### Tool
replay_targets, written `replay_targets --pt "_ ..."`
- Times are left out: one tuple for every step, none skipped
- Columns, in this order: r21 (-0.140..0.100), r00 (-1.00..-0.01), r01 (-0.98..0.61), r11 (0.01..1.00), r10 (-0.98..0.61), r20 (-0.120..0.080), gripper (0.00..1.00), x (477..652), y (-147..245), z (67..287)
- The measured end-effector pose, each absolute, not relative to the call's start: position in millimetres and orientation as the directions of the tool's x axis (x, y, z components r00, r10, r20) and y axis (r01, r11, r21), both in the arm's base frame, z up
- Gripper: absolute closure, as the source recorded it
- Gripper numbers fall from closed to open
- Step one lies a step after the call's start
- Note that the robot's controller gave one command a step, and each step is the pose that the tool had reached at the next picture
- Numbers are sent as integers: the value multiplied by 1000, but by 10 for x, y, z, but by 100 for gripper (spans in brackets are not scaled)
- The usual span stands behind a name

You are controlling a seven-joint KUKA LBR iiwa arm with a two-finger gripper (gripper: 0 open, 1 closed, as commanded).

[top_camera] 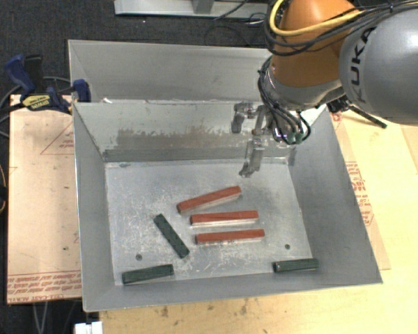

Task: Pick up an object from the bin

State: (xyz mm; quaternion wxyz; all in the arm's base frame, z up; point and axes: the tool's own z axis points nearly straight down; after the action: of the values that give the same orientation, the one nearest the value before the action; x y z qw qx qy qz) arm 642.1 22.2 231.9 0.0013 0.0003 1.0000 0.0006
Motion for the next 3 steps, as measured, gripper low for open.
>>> replay_targets --pt "2 -999 -42 999 -42 8 0 5956 493 1168" --pt "1 -911 -413 911 -413 1 0 6195 809 703" --pt "-2 -889 -458 889 -458 -9 0 6545 574 721"
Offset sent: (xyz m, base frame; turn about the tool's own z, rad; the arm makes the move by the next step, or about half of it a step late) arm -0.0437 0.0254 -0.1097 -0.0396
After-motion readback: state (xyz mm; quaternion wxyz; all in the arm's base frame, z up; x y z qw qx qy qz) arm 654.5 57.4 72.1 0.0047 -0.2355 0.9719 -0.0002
